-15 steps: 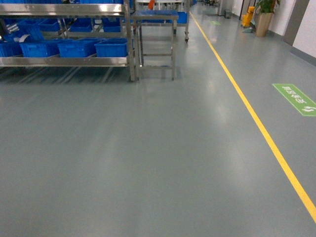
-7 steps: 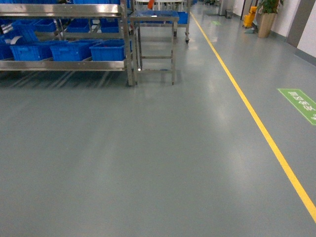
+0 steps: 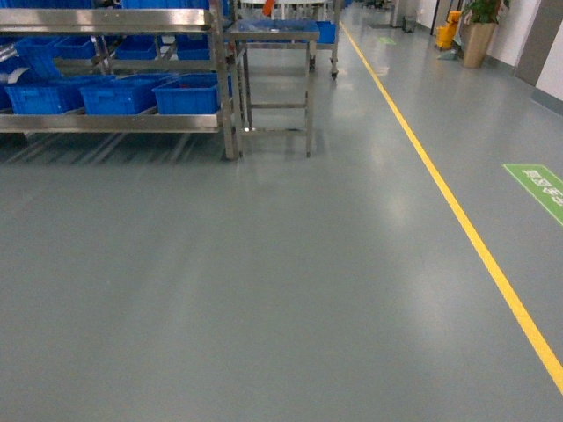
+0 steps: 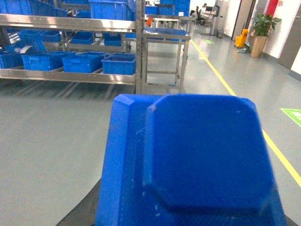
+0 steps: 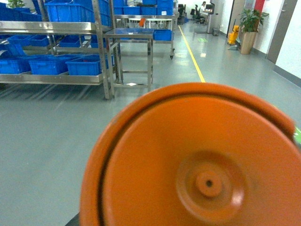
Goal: Sort blue parts and orange caps into right shelf containers
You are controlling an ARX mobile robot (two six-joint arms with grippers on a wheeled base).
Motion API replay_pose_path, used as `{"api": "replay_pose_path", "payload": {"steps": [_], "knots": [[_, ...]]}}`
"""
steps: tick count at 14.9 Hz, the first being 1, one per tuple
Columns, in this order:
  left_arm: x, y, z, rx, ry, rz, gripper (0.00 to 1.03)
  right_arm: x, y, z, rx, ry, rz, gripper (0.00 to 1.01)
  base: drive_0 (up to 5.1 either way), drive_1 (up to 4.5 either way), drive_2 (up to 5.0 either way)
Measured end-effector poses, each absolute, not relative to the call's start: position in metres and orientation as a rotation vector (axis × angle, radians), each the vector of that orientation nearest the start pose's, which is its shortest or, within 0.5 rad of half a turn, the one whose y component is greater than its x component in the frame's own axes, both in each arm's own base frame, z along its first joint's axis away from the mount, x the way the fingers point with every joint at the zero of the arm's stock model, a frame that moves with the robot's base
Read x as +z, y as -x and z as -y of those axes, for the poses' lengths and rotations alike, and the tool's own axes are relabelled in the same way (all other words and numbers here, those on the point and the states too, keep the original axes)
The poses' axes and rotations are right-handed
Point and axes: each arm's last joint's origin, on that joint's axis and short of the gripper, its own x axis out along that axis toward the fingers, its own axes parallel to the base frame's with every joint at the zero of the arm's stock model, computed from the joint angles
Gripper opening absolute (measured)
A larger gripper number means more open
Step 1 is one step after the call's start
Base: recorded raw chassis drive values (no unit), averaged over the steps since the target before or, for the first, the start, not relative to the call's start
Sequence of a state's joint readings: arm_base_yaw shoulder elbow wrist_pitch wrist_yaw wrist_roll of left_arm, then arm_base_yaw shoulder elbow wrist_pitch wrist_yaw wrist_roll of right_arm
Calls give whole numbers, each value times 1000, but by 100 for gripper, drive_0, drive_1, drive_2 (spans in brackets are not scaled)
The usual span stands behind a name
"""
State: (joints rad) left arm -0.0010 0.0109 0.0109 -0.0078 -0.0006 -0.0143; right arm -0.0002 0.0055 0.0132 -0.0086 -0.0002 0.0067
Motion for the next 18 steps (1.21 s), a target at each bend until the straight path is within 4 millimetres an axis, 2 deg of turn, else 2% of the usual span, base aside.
{"api": "replay_pose_path", "payload": {"steps": [5,18], "knots": [[166,-98,0,0,14,-6,42,167,-97,0,0,-7,1,45,-162,-162,-162],[166,-98,0,0,14,-5,42,167,-97,0,0,-7,4,45,0,422,-423]]}}
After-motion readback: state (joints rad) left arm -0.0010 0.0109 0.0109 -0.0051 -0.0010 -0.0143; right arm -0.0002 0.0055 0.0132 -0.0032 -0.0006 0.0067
